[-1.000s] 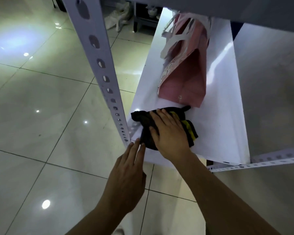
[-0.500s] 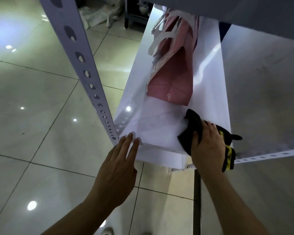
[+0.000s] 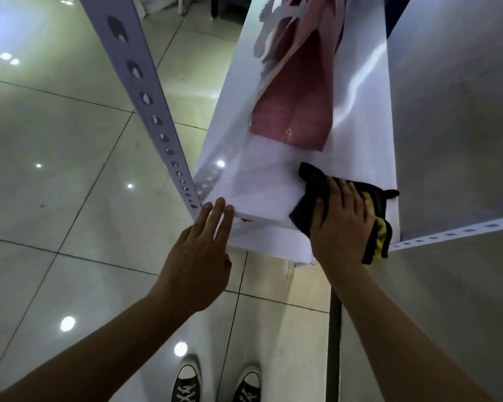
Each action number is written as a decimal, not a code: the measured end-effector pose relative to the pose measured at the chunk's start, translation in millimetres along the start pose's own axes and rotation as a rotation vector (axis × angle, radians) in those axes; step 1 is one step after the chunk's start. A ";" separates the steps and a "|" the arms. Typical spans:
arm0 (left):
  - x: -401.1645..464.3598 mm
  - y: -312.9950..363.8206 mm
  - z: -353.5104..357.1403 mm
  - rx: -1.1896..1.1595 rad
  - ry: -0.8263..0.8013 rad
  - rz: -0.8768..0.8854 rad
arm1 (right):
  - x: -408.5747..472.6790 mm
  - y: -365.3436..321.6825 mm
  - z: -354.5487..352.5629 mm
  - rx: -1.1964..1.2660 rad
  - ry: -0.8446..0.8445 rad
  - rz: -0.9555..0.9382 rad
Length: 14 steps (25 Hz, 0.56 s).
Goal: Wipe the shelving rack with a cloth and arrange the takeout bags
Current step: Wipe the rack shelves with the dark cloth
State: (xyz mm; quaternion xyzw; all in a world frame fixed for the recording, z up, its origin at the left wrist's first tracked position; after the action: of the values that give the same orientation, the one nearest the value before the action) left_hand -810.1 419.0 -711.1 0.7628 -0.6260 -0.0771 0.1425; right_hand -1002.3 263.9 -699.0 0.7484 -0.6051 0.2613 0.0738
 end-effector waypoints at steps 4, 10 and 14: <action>-3.2 0.5 3.7 -0.001 0.007 -0.011 | -12.9 -22.5 0.9 0.046 0.041 -0.091; -6.5 3.0 7.8 0.031 0.024 -0.005 | -29.8 -75.4 10.8 0.109 -0.009 -0.348; -5.6 1.1 8.5 0.038 0.016 -0.014 | -33.6 -45.7 5.0 0.113 0.048 -0.522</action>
State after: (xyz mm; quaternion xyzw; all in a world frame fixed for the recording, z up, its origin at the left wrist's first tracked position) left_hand -814.8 423.3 -719.1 0.7704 -0.6208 -0.0600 0.1323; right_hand -962.0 302.6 -710.0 0.8756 -0.3743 0.2845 0.1109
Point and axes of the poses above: each hand's wrist, its own x-axis towards the middle knuckle, its own z-axis out of the palm, y = z × x, the point moved 8 cm from there along x, towards the middle knuckle, and after that the axes turned 15 degrees about y, right-handed, at the moved point
